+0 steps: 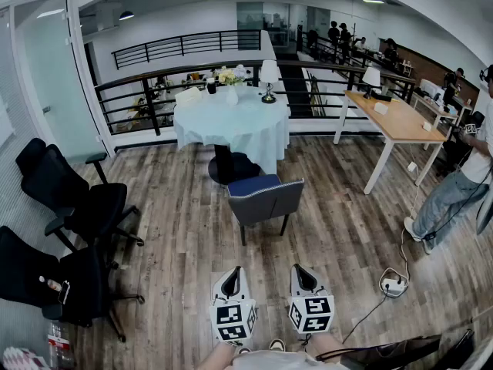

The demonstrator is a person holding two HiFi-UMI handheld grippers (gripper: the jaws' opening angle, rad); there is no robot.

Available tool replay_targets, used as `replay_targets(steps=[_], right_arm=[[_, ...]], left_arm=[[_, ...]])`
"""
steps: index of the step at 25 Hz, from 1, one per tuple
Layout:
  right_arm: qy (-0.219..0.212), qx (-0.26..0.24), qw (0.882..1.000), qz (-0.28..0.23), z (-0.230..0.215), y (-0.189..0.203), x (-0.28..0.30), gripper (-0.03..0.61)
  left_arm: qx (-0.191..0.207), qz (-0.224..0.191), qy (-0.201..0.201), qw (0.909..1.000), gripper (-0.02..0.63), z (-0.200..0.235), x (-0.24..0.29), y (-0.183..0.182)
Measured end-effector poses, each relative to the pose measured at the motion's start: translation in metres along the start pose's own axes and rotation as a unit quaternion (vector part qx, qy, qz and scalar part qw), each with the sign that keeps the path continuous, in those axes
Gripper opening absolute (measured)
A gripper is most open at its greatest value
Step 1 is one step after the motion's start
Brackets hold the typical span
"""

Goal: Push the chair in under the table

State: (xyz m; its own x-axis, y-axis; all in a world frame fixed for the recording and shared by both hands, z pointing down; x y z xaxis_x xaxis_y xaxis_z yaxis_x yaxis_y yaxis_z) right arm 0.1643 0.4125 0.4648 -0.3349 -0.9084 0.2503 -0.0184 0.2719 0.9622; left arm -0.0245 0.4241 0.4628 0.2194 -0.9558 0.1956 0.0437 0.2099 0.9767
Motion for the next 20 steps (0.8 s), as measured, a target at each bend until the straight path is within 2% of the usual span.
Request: replay_targets(steps=[7,14,20], right_arm=[[0.009,0.003,1.000,0.001,0.004,-0.001,0.008,0.017],[0.028,0.027,0.999,-0.008,0.016,0.007,0.009,0.017],[0.039,0.032,0.999,0.012,0.015,0.016,0.019,0.017]], left_arm=[[0.007,0.006,0.002,1.0000,-0.002,0.012,0.005,-0.001],[0.019,0.015,0.007,0.9997,-0.002,0.034,0.002,0.005],[0.020,0.026,0.007,0.9994,-0.002,0.046,0.008,0.010]])
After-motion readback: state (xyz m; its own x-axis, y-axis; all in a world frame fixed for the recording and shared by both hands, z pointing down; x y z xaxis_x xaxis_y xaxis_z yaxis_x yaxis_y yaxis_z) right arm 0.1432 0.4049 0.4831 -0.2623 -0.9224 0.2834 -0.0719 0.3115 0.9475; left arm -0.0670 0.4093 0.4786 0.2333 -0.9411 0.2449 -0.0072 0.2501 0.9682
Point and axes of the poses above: the fingertips, and each gripper's own axes: x forward along the fingers, z to its left, y out of its underside, the point moved 7 cm from there along -x, backward along the fingers, and after that the axes turned 3 degrees about x, right-handed, at the moved point
